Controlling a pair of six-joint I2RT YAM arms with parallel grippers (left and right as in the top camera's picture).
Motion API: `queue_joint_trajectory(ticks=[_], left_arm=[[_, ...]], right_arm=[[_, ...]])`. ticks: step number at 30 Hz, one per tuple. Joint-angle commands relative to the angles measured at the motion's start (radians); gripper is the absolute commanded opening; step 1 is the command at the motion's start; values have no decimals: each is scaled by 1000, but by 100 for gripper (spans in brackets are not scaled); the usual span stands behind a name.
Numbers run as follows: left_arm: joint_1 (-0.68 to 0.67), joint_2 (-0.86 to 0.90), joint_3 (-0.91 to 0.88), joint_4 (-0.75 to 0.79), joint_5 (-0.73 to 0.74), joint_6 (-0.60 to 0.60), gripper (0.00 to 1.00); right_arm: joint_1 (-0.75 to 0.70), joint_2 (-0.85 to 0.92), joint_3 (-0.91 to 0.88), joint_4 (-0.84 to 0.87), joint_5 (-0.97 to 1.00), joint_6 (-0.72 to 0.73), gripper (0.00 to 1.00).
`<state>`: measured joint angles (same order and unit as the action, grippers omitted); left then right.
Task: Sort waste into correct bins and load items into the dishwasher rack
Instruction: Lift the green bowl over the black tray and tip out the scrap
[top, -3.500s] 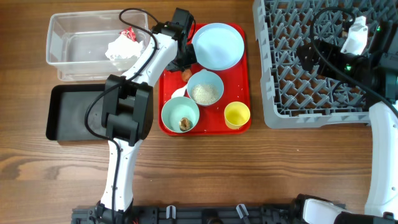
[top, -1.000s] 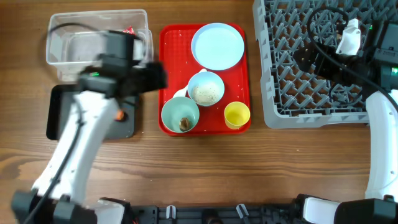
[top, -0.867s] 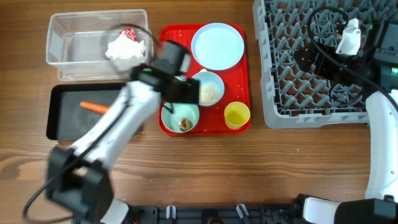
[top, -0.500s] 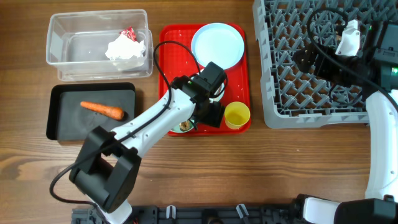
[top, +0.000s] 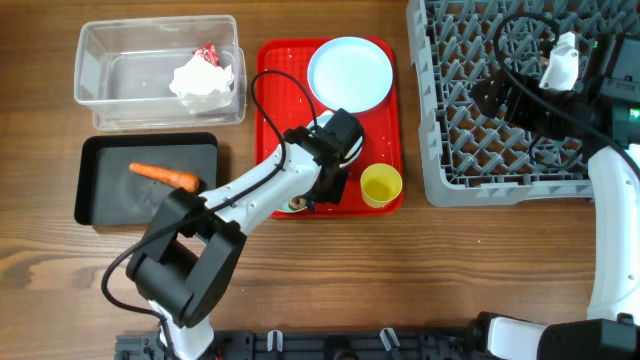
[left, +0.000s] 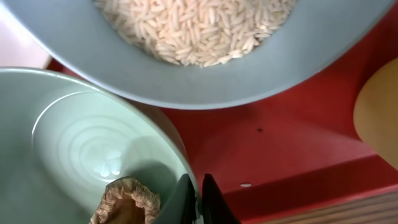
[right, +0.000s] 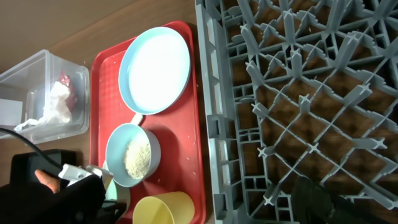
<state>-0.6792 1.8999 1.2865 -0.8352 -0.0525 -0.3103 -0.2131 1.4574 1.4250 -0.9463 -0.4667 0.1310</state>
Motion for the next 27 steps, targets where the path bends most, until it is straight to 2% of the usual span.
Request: queue_joint_trajectory(ticks=[1, 5, 9, 13, 17, 21, 22, 27], left_arm=[[3, 8, -6, -13, -25, -46, 4], [9, 4, 24, -76, -28, -47, 4], [61, -31, 169, -240, -28, -46, 4], [129, -100, 224, -257, -27, -64, 4], [258, -177, 224, -285, 18, -72, 4], [447, -206, 224, -315, 124, -56, 4], [540, -206, 222, -318, 209, -16, 4], [821, -206, 220, -323, 528, 146, 4]], right_arm=[[-2, 13, 6, -2, 6, 1, 100], [-2, 13, 6, -2, 6, 1, 100], [-2, 13, 6, -2, 6, 2, 100], [-2, 13, 6, -2, 6, 2, 100], [-2, 13, 6, 0, 6, 1, 100], [-2, 13, 6, 0, 6, 2, 100], [-2, 13, 6, 0, 6, 2, 100], [-2, 13, 6, -1, 6, 3, 100]])
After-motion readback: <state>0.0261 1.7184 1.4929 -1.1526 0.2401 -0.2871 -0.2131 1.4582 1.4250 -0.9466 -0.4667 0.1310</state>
